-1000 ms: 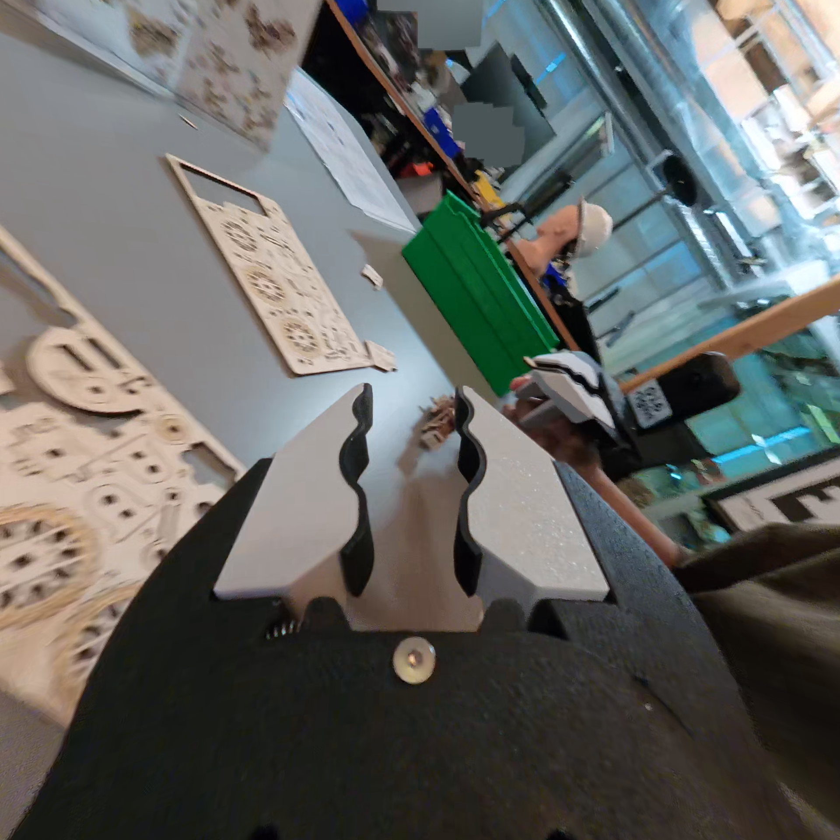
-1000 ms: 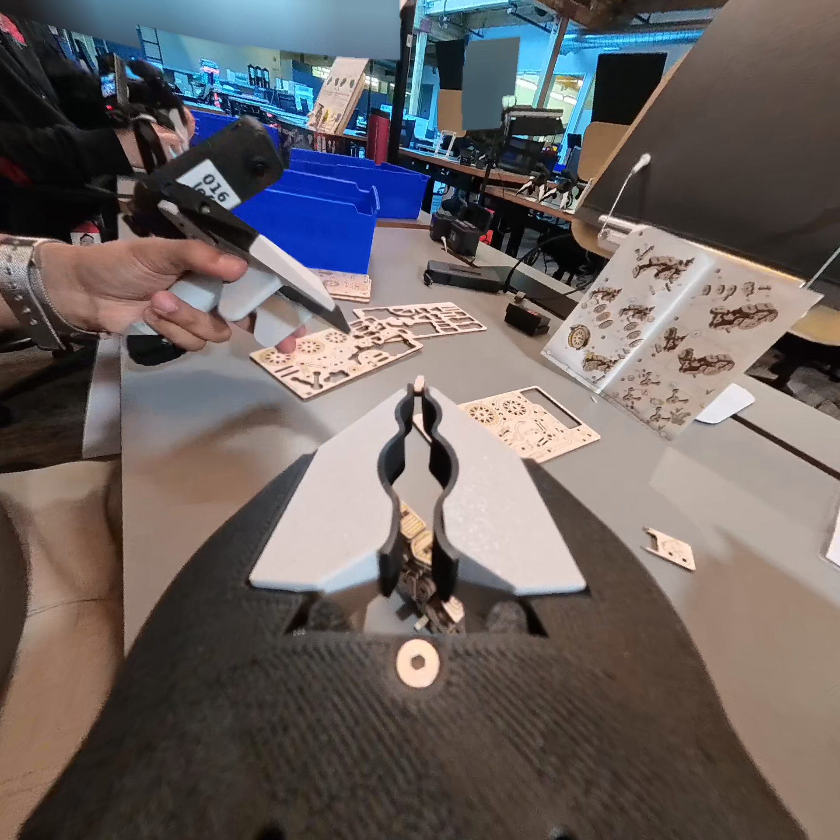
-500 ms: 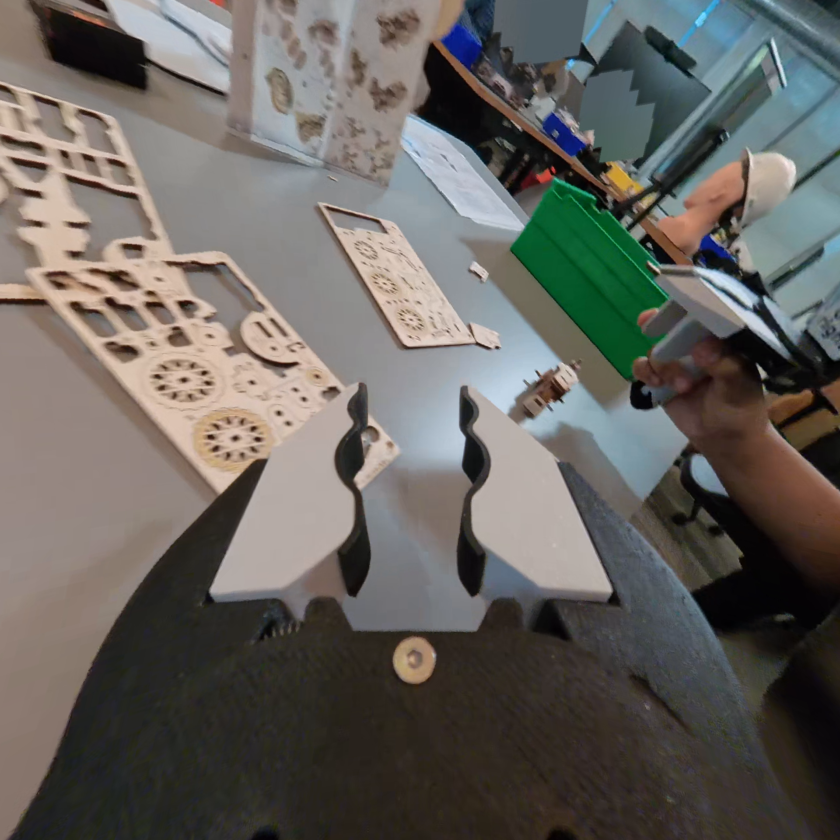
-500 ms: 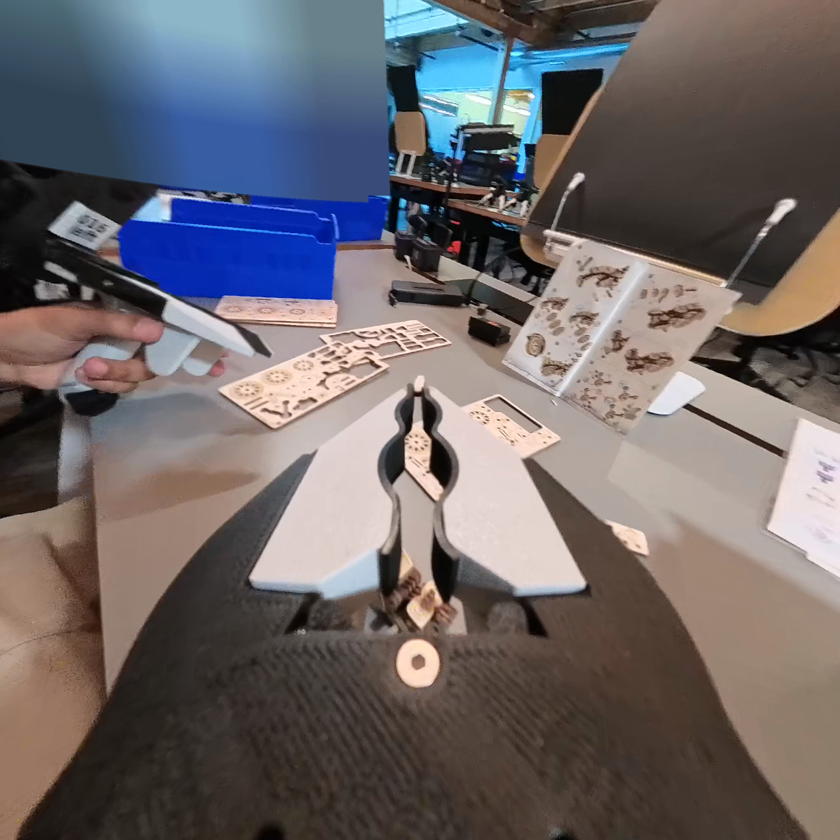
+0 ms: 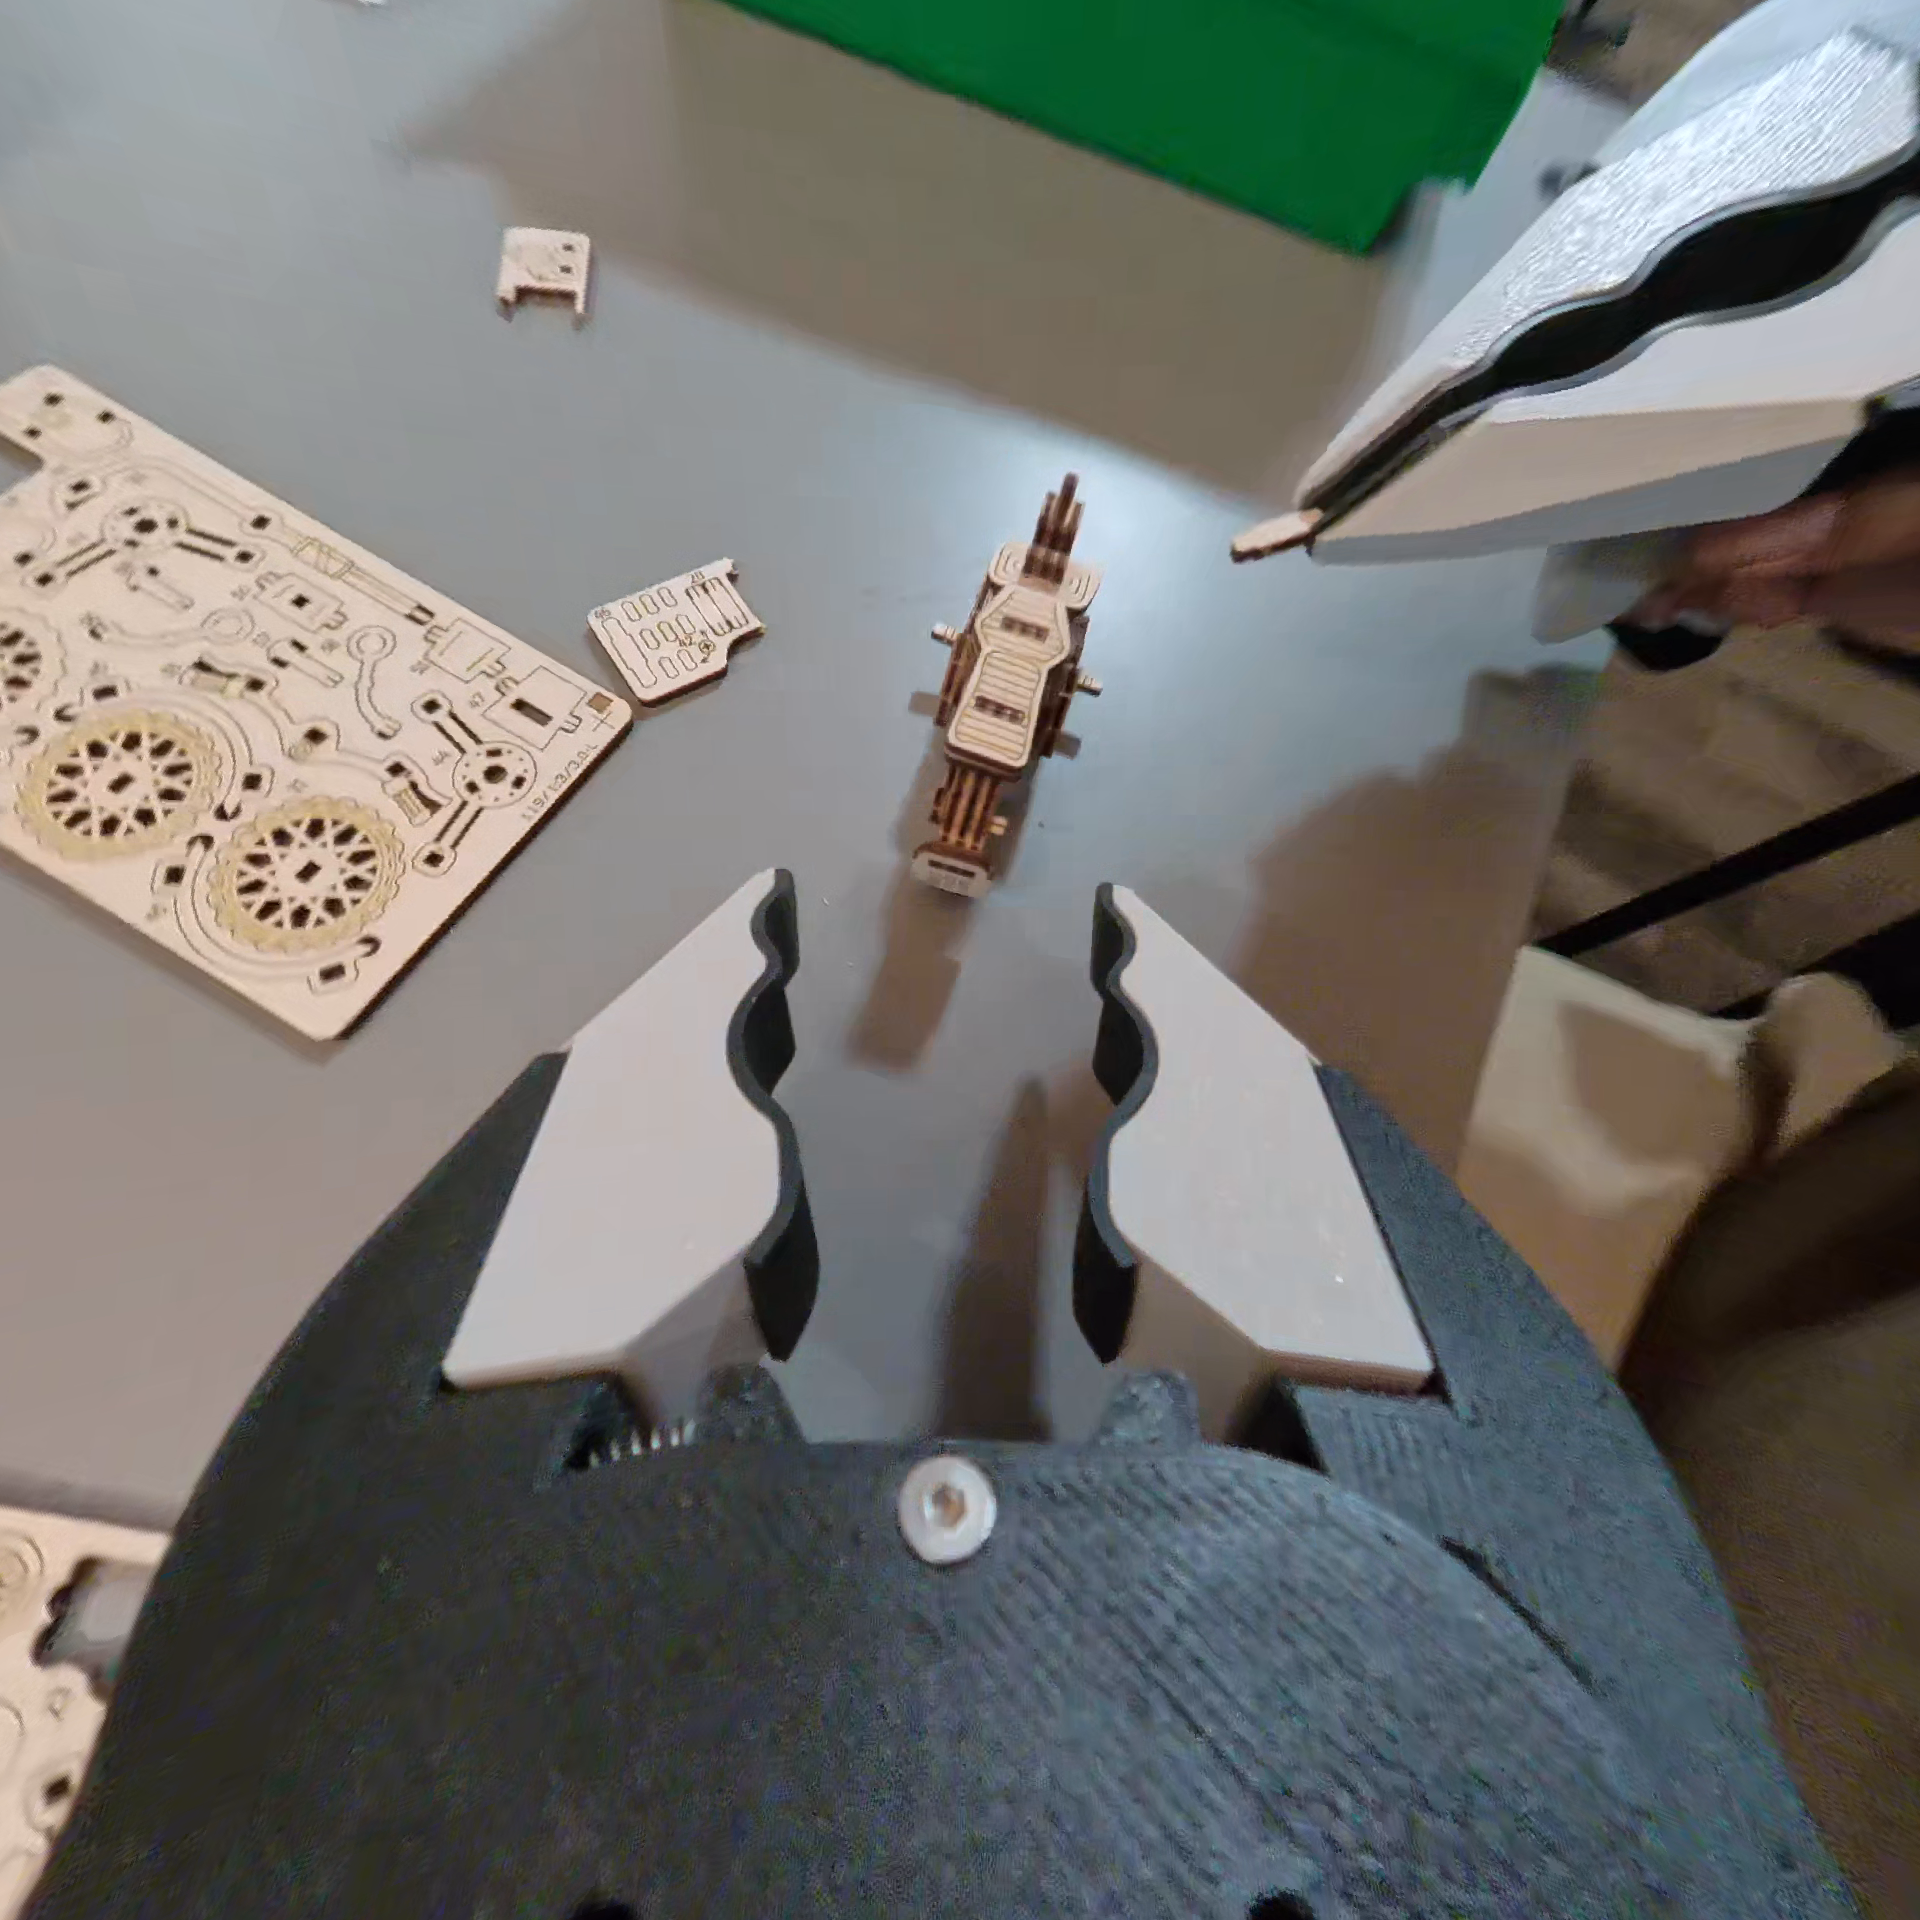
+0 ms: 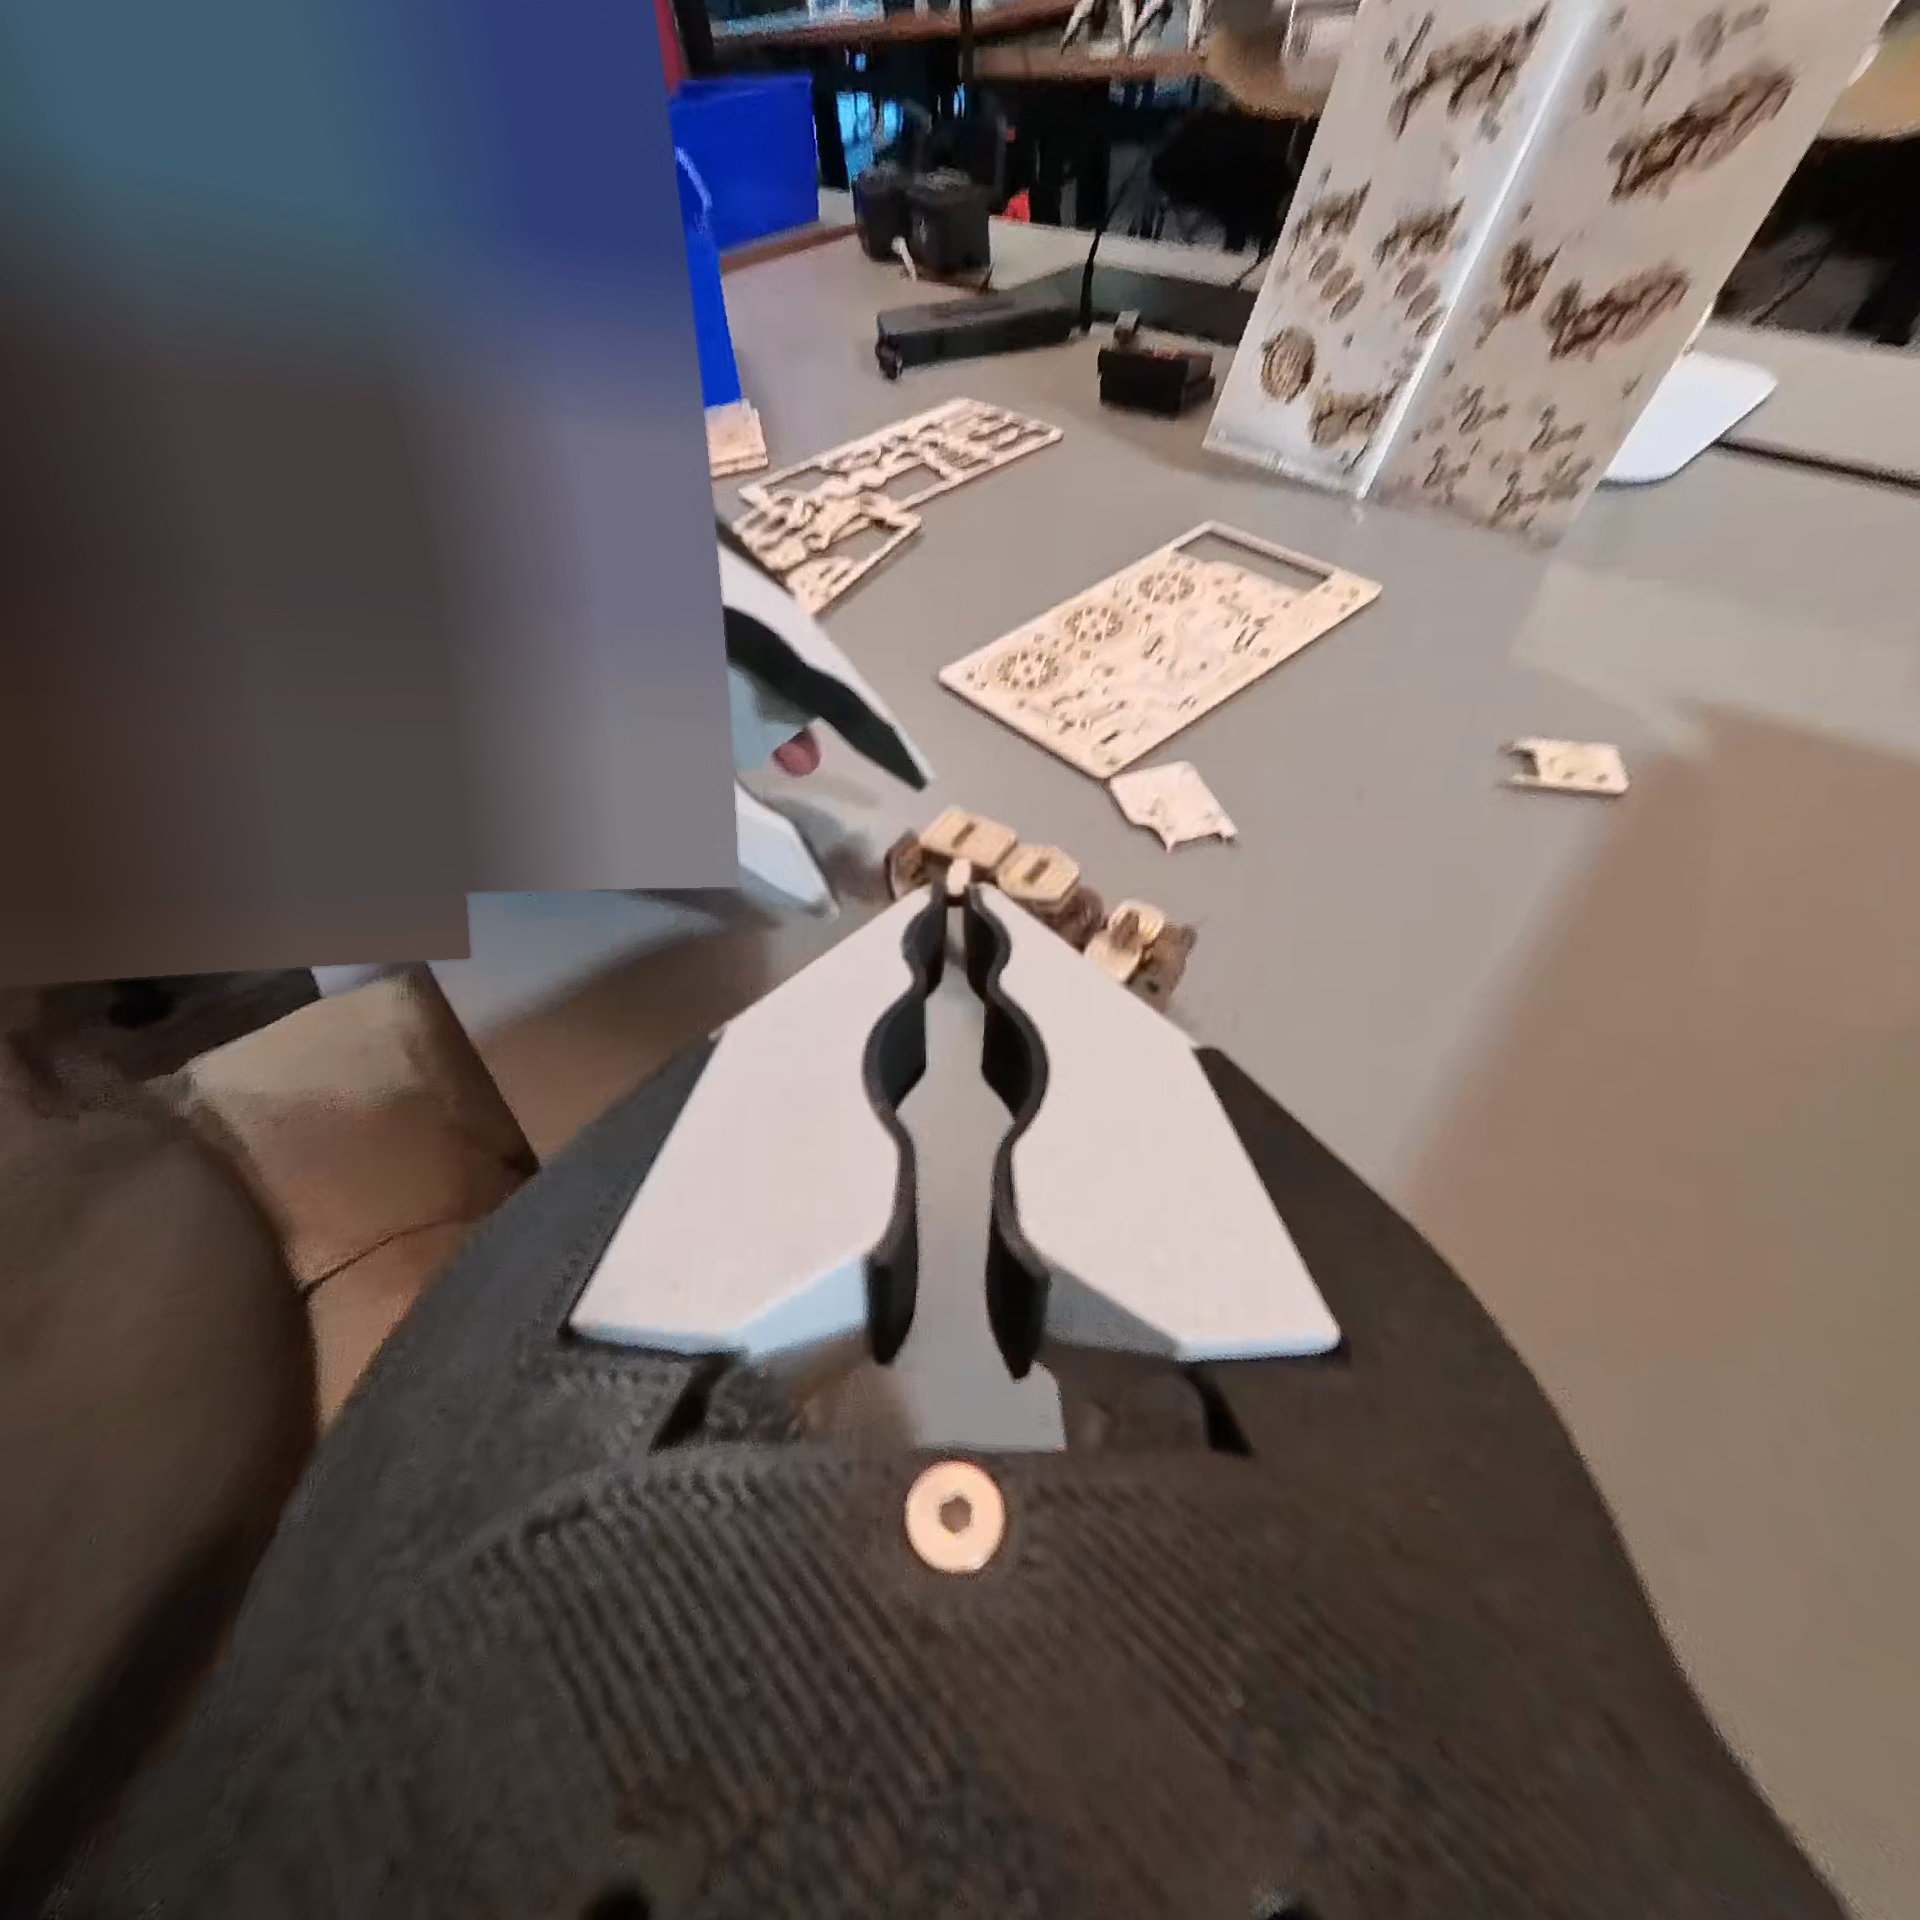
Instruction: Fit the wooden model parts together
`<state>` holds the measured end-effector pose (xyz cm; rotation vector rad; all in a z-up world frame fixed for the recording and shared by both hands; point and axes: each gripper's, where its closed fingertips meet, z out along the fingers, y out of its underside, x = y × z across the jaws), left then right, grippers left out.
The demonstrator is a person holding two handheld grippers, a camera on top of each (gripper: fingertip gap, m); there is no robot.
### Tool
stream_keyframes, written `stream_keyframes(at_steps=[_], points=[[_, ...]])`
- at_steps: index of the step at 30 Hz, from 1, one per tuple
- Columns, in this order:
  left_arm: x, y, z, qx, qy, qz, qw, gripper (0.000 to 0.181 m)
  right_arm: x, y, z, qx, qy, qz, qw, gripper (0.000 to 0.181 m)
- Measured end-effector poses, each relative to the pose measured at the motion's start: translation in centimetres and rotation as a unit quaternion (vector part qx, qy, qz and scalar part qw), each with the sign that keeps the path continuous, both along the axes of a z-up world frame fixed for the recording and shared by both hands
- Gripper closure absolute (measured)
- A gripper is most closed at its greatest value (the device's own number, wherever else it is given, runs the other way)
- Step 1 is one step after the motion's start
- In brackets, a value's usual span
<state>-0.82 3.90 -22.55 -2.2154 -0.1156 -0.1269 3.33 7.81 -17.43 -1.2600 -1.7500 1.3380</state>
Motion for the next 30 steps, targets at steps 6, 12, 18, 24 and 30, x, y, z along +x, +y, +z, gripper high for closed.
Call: stream_keyframes(at_steps=[6,12,18,24,30], points=[[-0.2,1.7,-1.6,-0.037,0.007,-0.03,0.999,0.128,1.0,0.3,-1.7,-0.009,-0.042,-0.01,0.999,0.18],[-0.3,2.8,-2.1,-0.054,0.05,-0.067,0.995,0.151,1.4,0.6,-1.9,-0.018,-0.05,-0.026,0.998,0.18],[0.6,3.0,-1.4,-0.042,-0.014,-0.084,0.995,0.157,1.2,0.9,-2.6,-0.009,-0.066,-0.031,0.997,0.18],[1.0,2.8,-0.9,-0.037,-0.073,-0.062,0.995,0.168,0.9,1.1,-3.4,0.008,-0.084,-0.032,0.996,0.18],[1.4,3.0,0.4,0.003,-0.258,0.0,0.966,0.169,0.5,0.1,-3.7,0.035,-0.087,-0.019,0.995,0.181]])
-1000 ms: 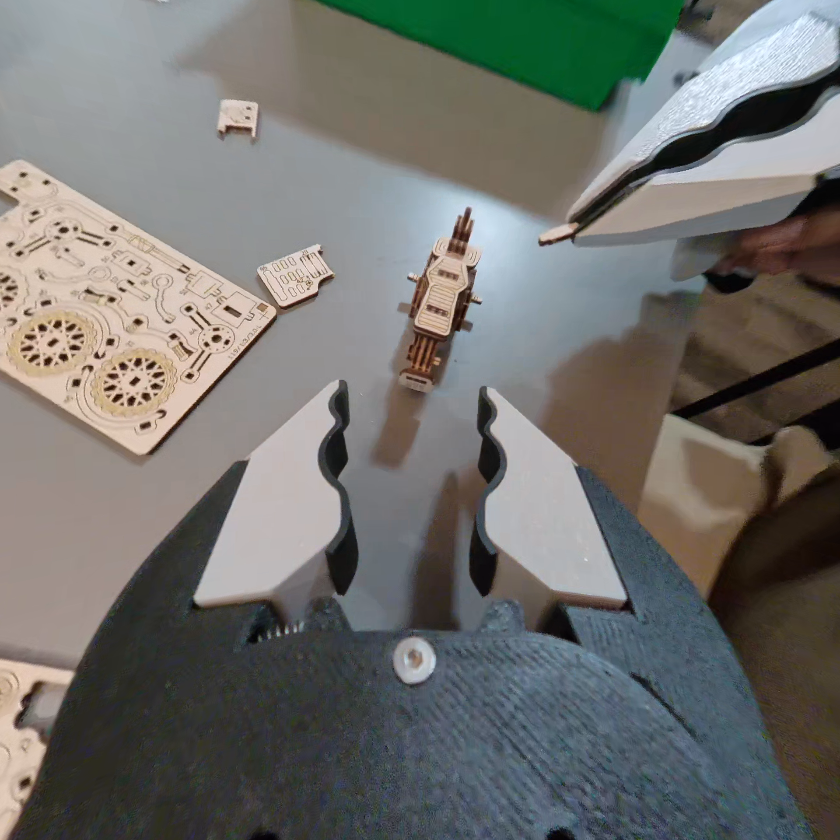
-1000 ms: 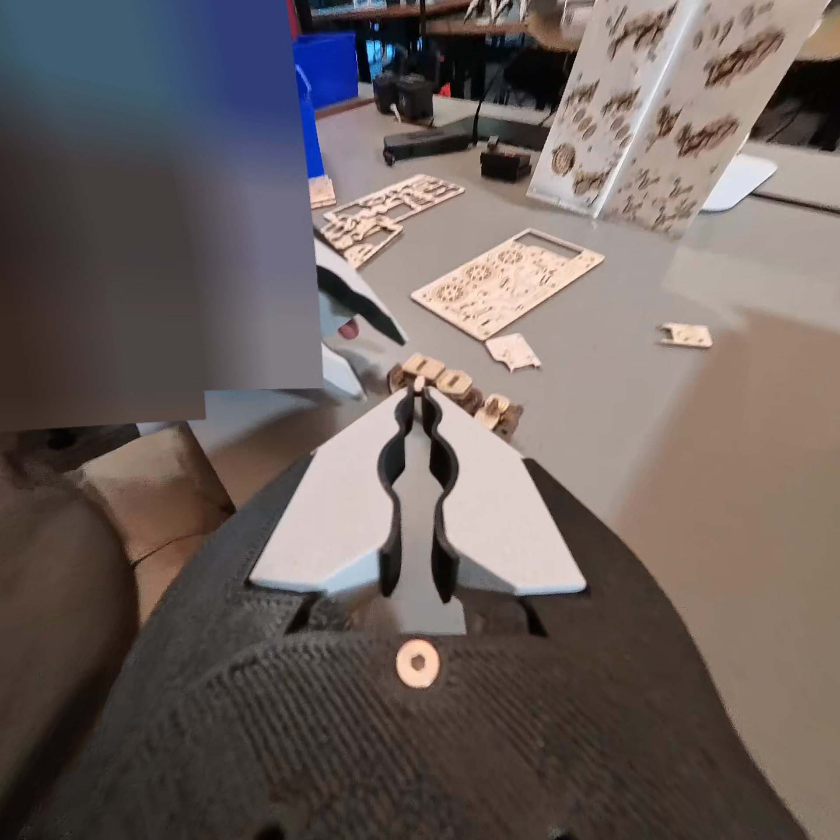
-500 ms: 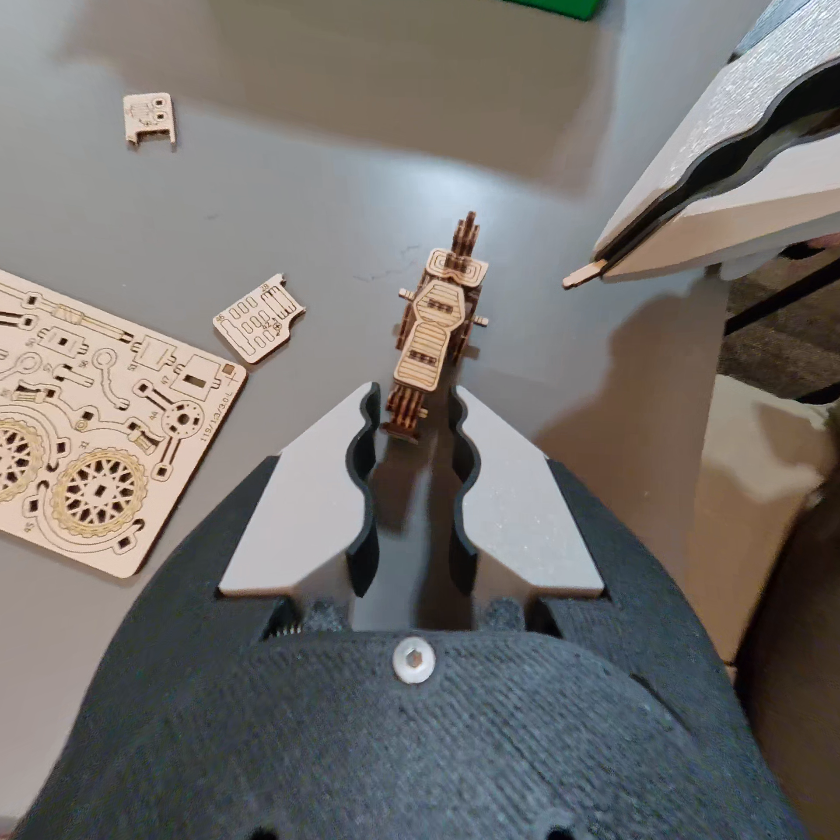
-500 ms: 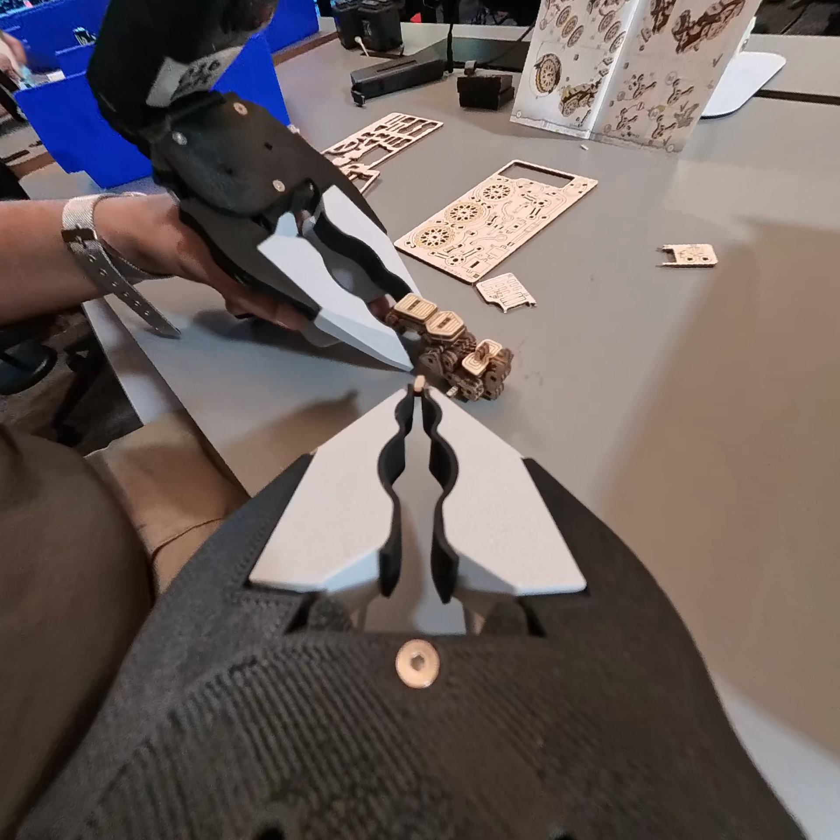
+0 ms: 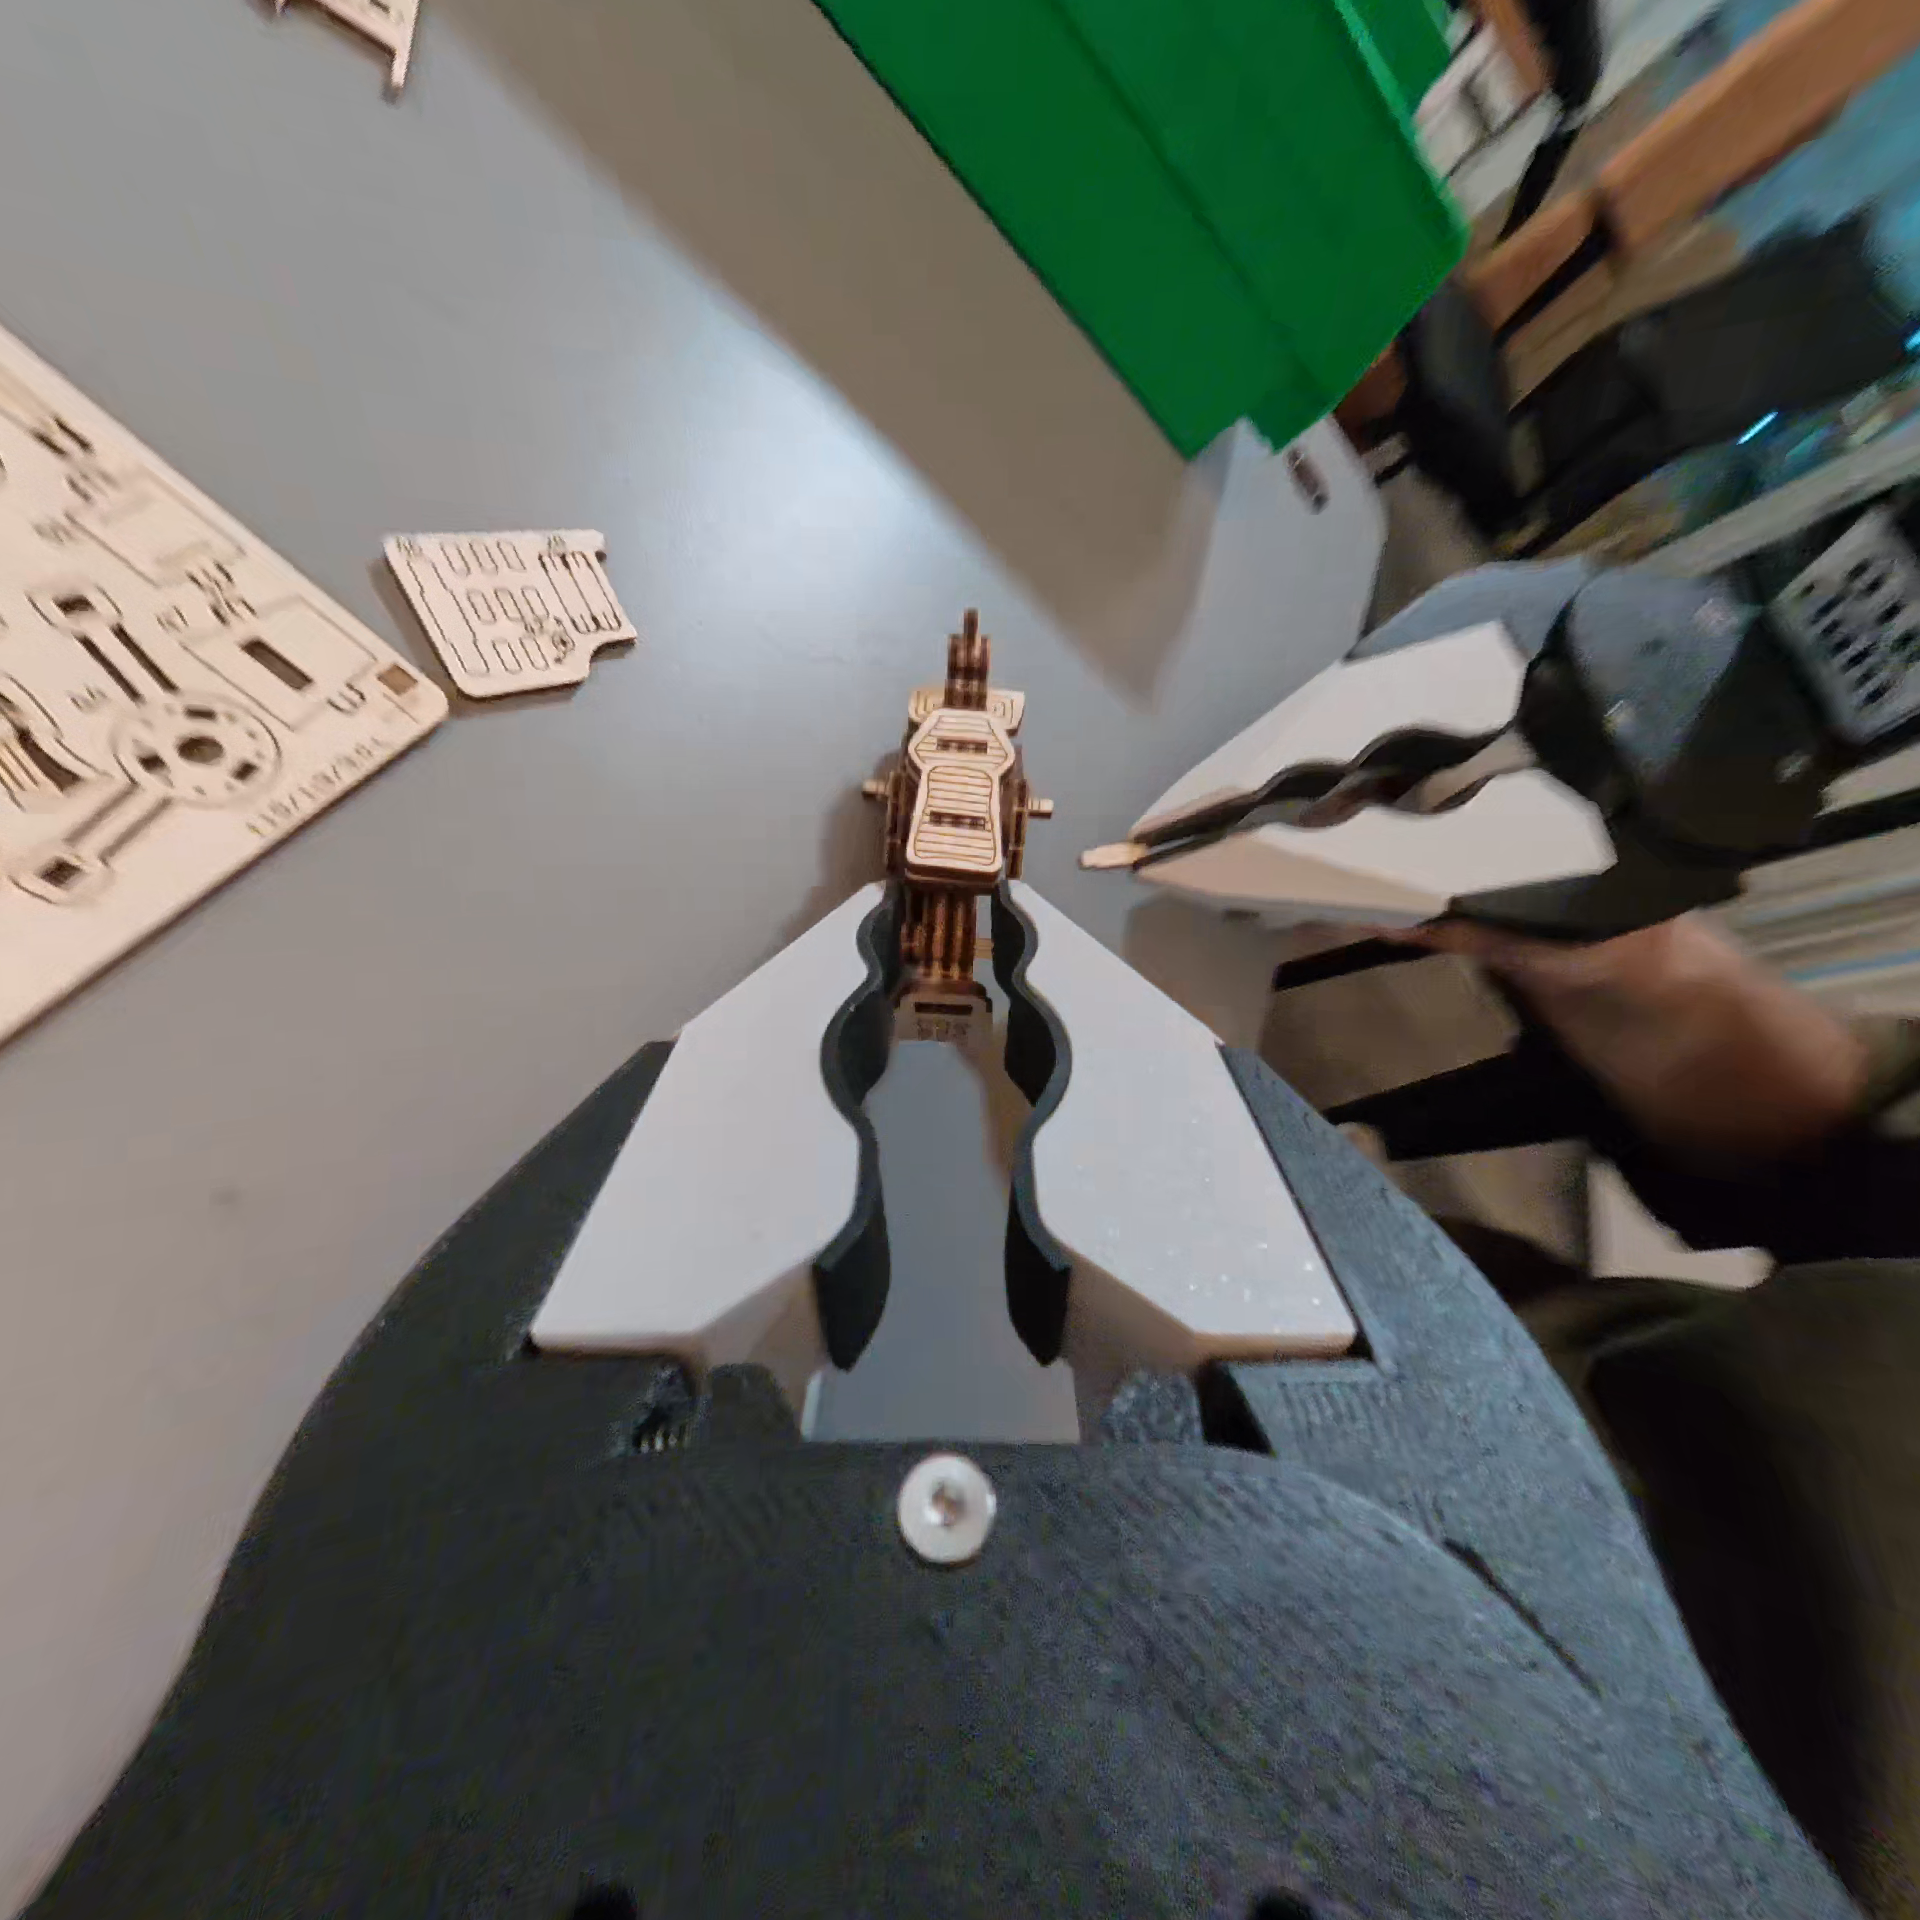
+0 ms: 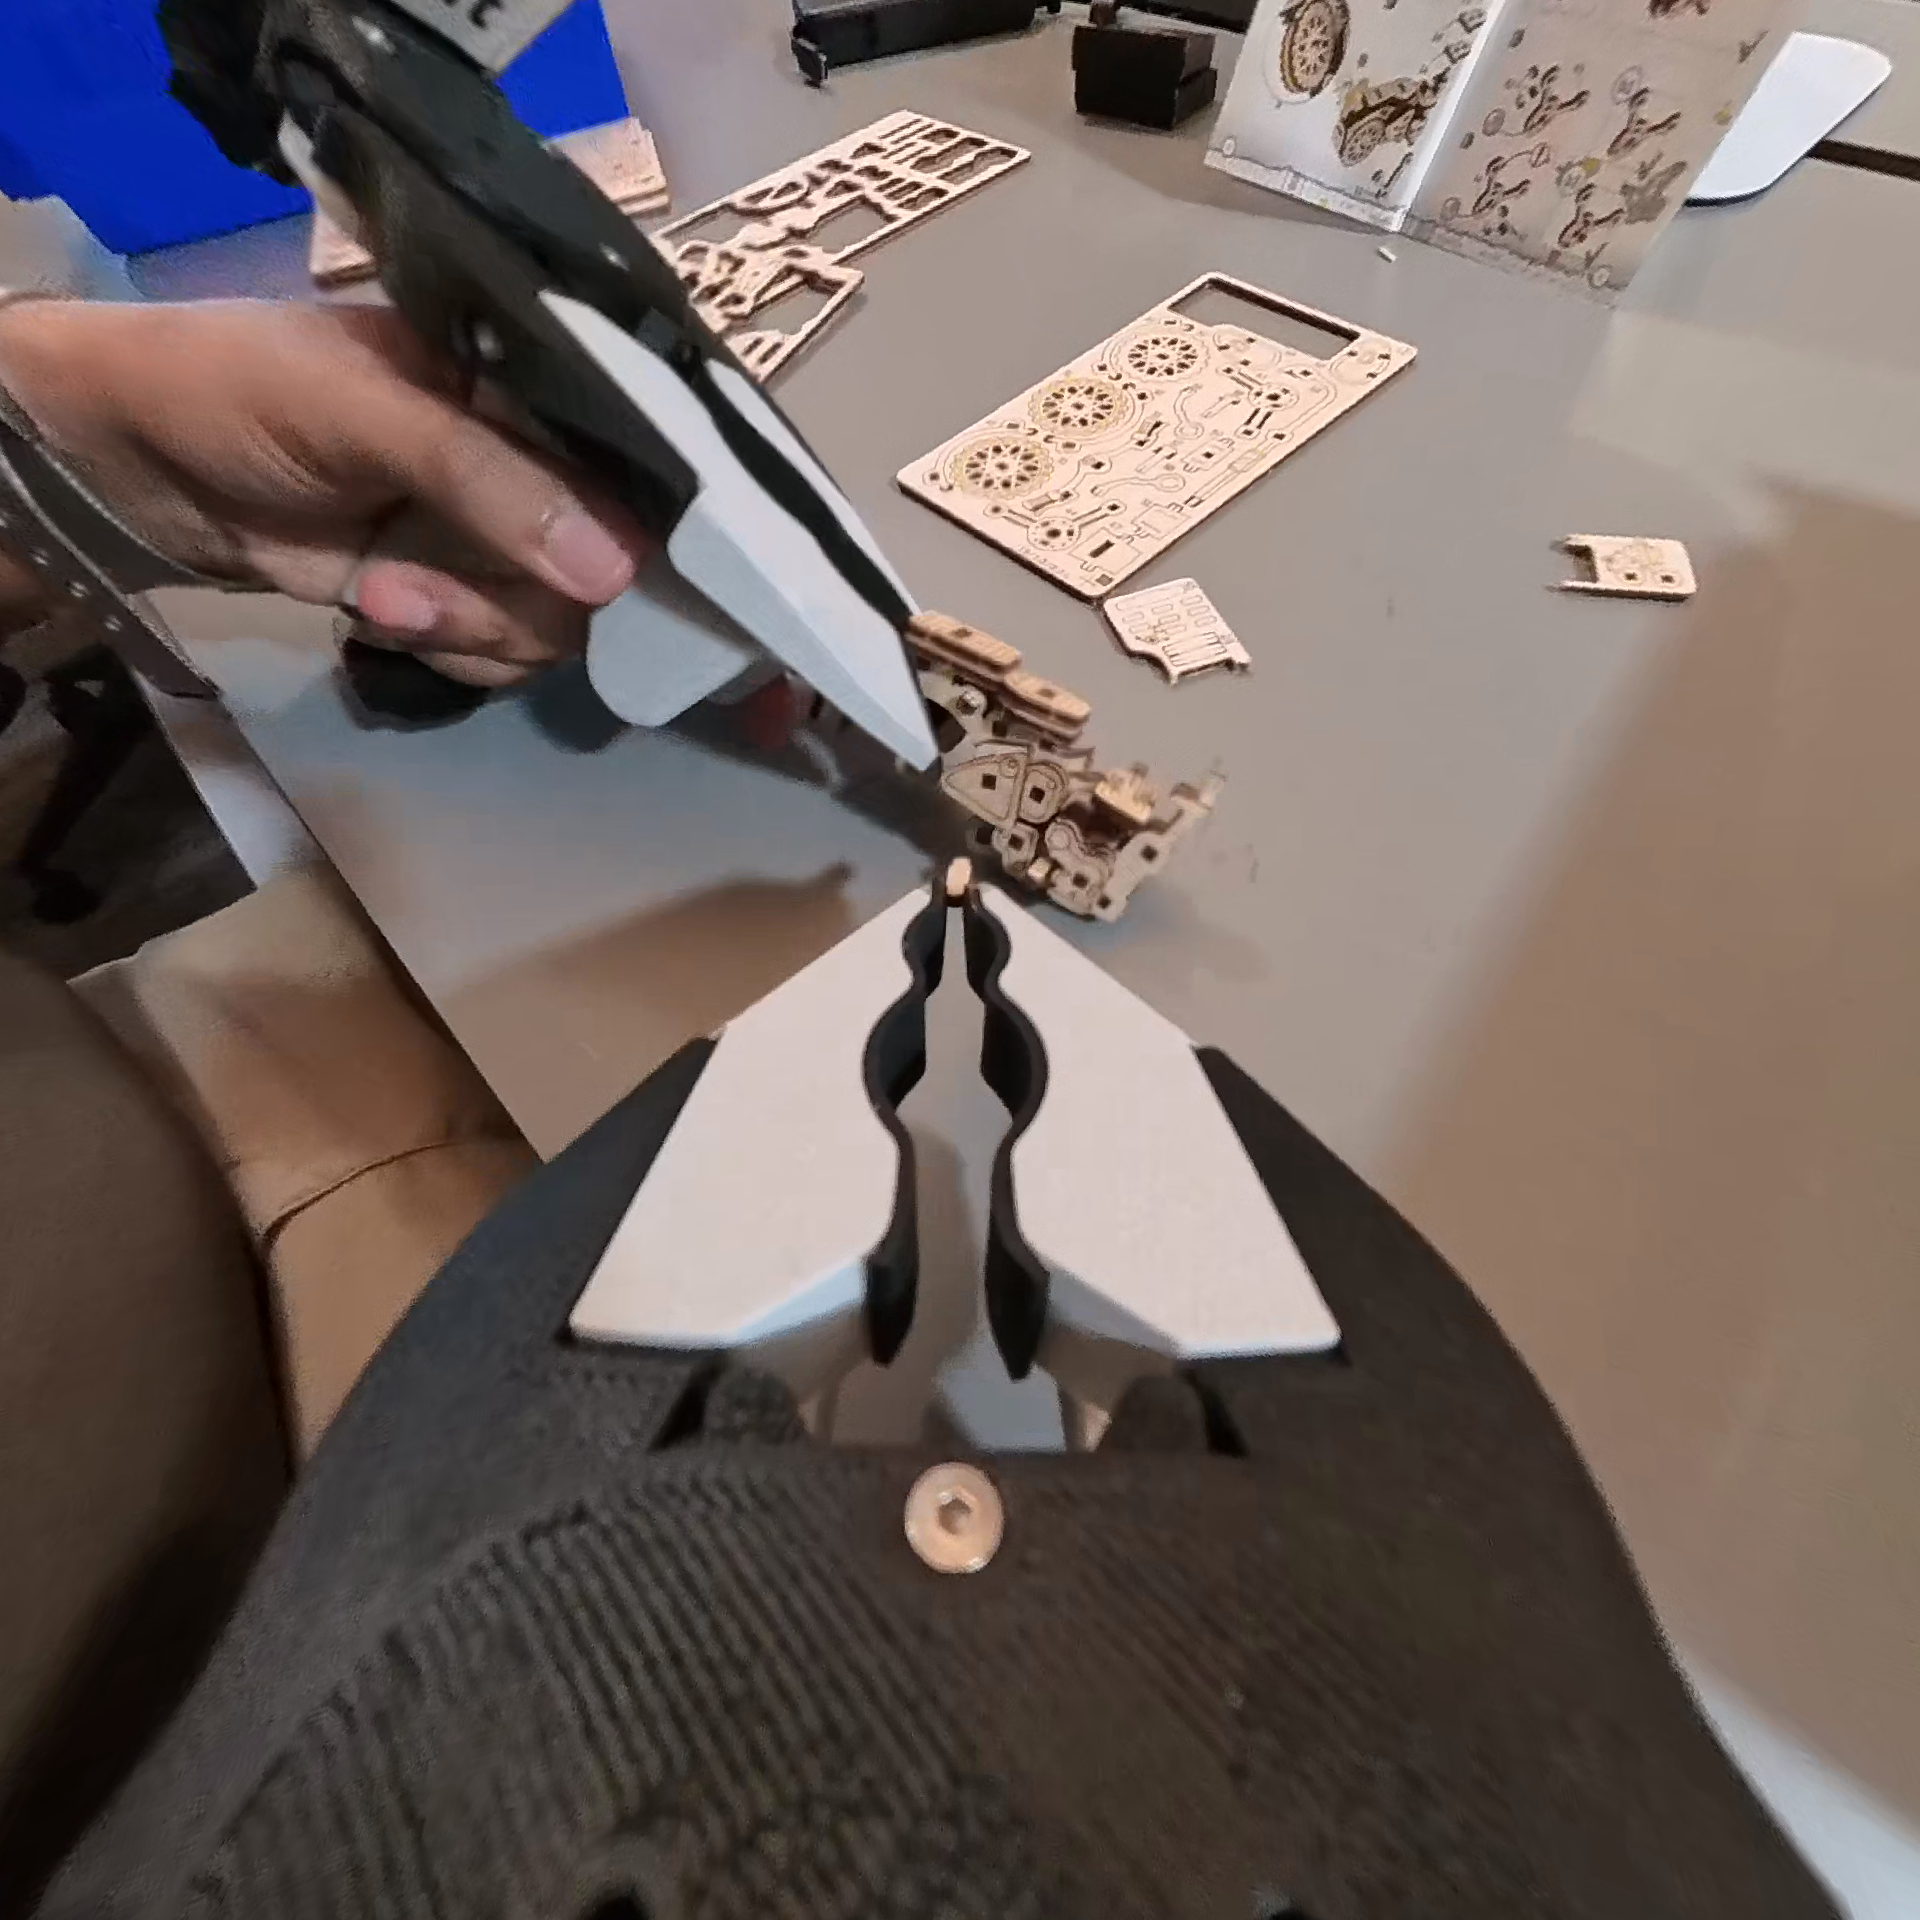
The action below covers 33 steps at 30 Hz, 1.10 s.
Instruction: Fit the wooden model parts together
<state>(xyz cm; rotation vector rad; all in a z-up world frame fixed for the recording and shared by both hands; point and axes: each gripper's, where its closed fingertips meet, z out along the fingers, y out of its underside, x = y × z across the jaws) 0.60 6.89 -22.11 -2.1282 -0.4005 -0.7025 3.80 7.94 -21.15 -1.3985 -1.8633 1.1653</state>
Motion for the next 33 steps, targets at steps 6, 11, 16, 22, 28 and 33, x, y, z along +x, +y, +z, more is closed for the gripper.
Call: stream_keyframes(at_steps=[6,11,16,22,28,33], points=[[0.1,-0.2,0.3,0.016,-0.111,0.043,0.993,0.168,-0.7,-1.8,-0.1,-0.023,-0.012,0.005,1.0,0.181],[0.7,-0.1,0.2,0.014,-0.112,0.049,0.992,0.168,-1.4,-2.2,-0.7,-0.054,-0.031,-0.018,0.998,0.181],[1.0,0.0,0.1,0.014,-0.11,0.055,0.992,0.167,-1.6,-2.1,-0.9,-0.06,-0.038,-0.027,0.997,0.181],[1.2,0.0,0.1,0.014,-0.118,0.059,0.991,0.168,-1.7,-2.0,-1.1,-0.057,-0.044,-0.031,0.997,0.18],[1.3,0.0,0.0,0.013,-0.12,0.06,0.991,0.168,-1.8,-2.1,-1.2,-0.046,-0.047,-0.032,0.997,0.181],[1.4,0.0,0.0,0.012,-0.121,0.062,0.991,0.168,-1.9,-2.1,-1.3,-0.037,-0.049,-0.032,0.998,0.18]])
